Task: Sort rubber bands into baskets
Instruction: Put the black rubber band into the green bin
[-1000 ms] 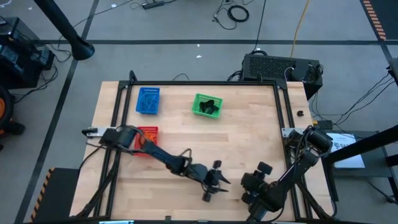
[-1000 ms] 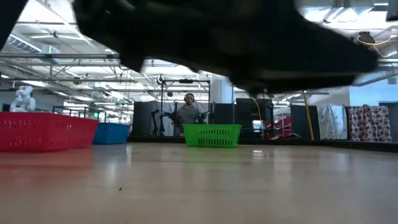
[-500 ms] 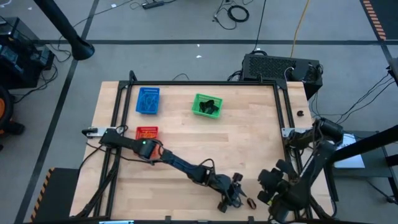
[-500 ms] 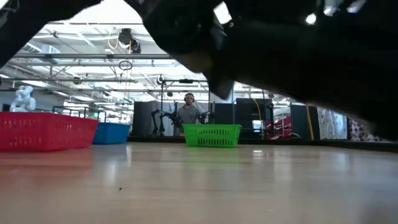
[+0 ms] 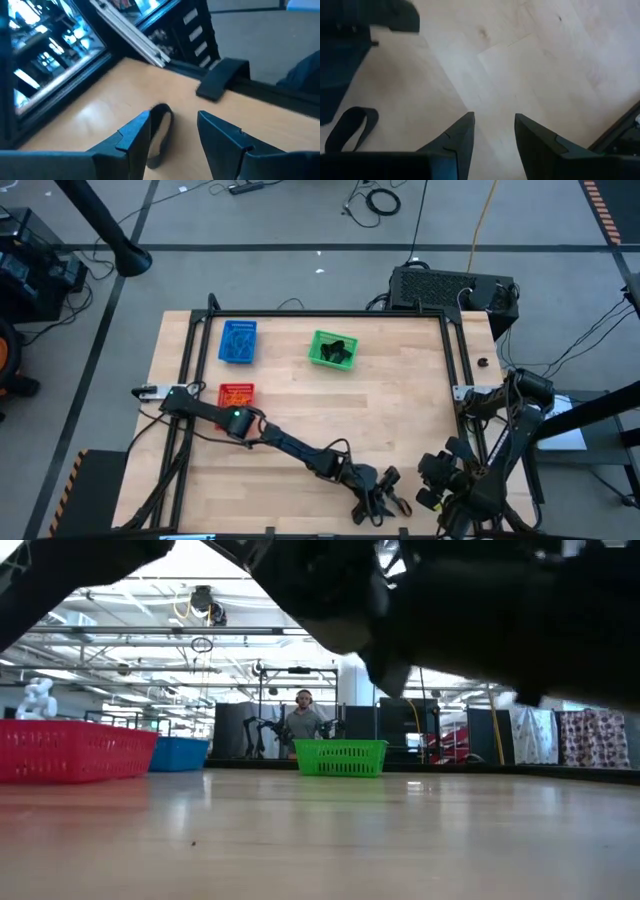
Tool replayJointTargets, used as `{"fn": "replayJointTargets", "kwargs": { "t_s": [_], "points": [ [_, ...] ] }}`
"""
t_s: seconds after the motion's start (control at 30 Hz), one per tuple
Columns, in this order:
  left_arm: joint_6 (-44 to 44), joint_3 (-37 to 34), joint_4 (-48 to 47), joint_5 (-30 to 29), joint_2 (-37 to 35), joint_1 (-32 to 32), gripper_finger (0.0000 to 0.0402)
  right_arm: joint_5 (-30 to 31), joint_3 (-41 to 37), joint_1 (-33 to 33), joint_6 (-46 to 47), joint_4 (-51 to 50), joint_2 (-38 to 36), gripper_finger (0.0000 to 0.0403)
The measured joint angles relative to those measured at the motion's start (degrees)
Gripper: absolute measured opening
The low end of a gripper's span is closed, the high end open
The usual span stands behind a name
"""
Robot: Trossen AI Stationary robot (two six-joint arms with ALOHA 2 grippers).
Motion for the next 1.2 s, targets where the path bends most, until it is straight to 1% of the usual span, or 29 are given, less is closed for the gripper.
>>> {"fn": "replayJointTargets", "kwargs": {
  "t_s": [0.13, 0.2, 0.3, 0.43, 0.6, 0.7, 0.8, 0.87, 0.93, 1.0, 1.1, 1.13, 1.2],
  "points": [
    [-0.1, 7.7, -5.4, 0.1, 4.0, 0.0, 0.0171, 0.3, 0.0, 0.0, 0.0, 0.0, 0.0, 0.0134],
    [-0.5, 12.2, -11.0, -0.3, 5.8, 0.0, 0.0171, 1.2, 0.0, 0.0, 0.0, 0.3, 0.0, 0.0134],
    [-2.2, 16.6, -14.0, -3.4, 8.4, 0.1, 0.0171, 1.2, 0.0, 0.0, 0.0, 0.6, 0.0, 0.0134],
    [-5.3, 17.4, -15.1, -2.9, 9.2, 0.7, 0.0171, 1.2, 0.0, 0.0, 0.0, 1.1, 0.0, 0.0134],
    [-5.2, 17.5, -21.8, -1.1, 9.1, 1.6, 0.0166, 1.2, 0.0, 0.0, 0.0, 1.4, 0.0, 0.0134],
    [-5.1, 17.4, -23.1, -0.3, 9.2, 1.8, 0.0155, 2.2, 0.0, 0.0, -0.1, 1.4, 0.0, 0.0134],
    [-5.8, 17.3, -22.2, 0.2, 9.2, 1.8, 0.0139, 4.3, 0.0, 0.0, -0.5, 1.4, 0.0, 0.0134],
    [-6.7, 17.2, -21.0, 0.3, 9.2, 1.7, 0.0125, 4.5, 0.0, 0.0, -1.0, 1.4, 0.0, 0.0134],
    [-8.0, 17.1, -19.8, 0.3, 9.3, 1.7, 0.0106, 4.5, 0.0, 0.0, -1.3, 1.4, 0.0, 0.0134],
    [-9.0, 17.1, -19.5, 0.2, 9.3, 1.6, 0.0078, 4.5, 0.0, 0.0, -1.4, 1.4, 0.0, 0.0134],
    [-11.2, 17.0, -21.2, -0.1, 8.7, 1.6, 0.0021, 4.5, 0.0, 0.0, -1.5, 1.5, 0.0, 0.0134],
    [-11.6, 17.0, -22.0, -0.1, 8.0, 1.6, 0.0011, 4.6, 0.0, 0.0, -1.5, 1.7, 0.0, 0.0134],
    [-11.6, 16.9, -26.1, -1.6, 6.2, 1.7, 0.0008, 5.2, 0.0, 0.0, -1.5, 2.0, 0.1, 0.0134]
  ]
}}
